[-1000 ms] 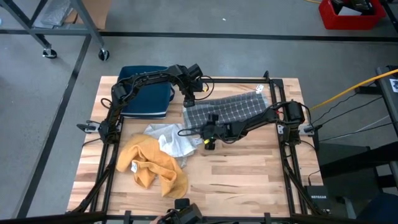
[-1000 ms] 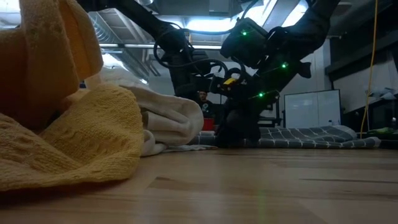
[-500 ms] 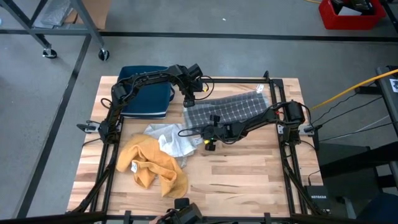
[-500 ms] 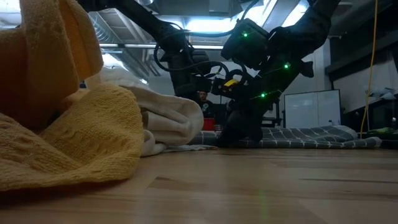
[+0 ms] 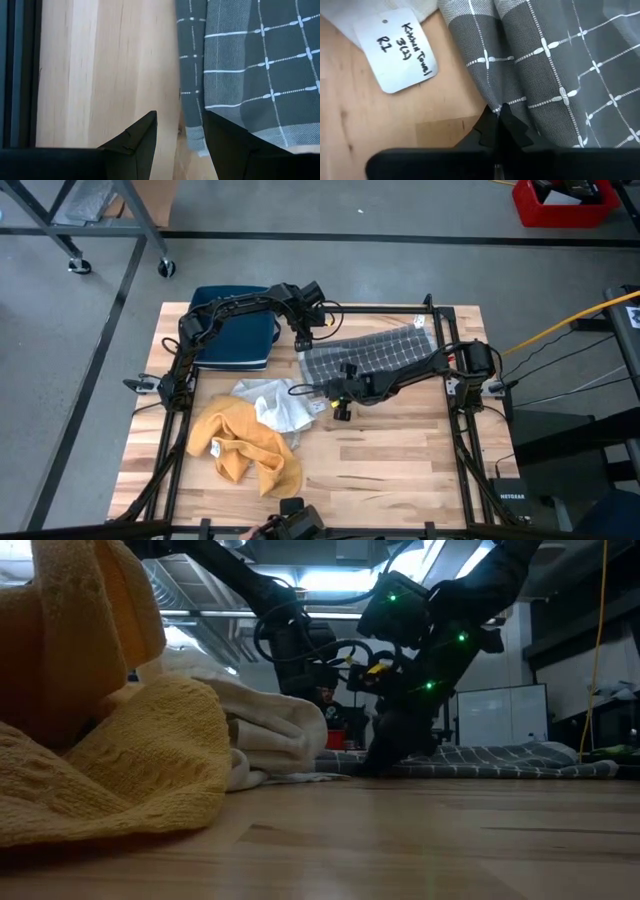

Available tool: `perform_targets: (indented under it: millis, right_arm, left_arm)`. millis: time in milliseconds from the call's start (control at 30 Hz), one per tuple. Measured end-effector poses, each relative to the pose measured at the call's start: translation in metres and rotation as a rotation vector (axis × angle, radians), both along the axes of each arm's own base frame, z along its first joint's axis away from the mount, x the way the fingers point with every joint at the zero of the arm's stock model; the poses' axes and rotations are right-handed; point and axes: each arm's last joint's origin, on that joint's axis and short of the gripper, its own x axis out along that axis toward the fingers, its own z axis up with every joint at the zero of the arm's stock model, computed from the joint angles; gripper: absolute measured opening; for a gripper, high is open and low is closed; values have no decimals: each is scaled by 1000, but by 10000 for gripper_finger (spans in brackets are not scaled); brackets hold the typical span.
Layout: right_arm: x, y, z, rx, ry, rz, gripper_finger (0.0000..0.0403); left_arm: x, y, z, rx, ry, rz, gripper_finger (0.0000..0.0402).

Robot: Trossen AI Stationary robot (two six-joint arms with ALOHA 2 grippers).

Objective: Fold towel
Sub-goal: Fold the gray towel

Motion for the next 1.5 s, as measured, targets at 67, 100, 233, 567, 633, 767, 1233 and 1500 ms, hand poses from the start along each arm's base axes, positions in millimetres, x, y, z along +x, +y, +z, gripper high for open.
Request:
perform_targets:
  millis: [67,100,233,567,633,767,1233,1500]
  right_arm:
    - [0,1,0,20,5,12,6]
    - [-1,2,0,29,9,21,7]
    - [-4,7,3,77,33,53,10]
    - [-20,15,22,336,124,181,8]
    - [-25,19,24,432,162,217,7]
    - [-36,24,23,668,279,240,7]
    - [-64,25,21,823,594,-10,39]
    - [-63,25,23,834,584,-27,138]
  left_arm:
    - [0,0,0,3,6,-18,153]
    - [-1,0,0,3,11,-24,153]
    - [-2,0,-1,4,20,-44,153]
    - [-2,-1,-1,12,23,-73,153]
    - [-2,-1,-1,12,24,-75,153]
    - [-2,-1,-1,12,24,-75,153]
    - [-2,-1,-1,34,27,-141,153]
    - [-2,-1,-1,34,27,-142,153]
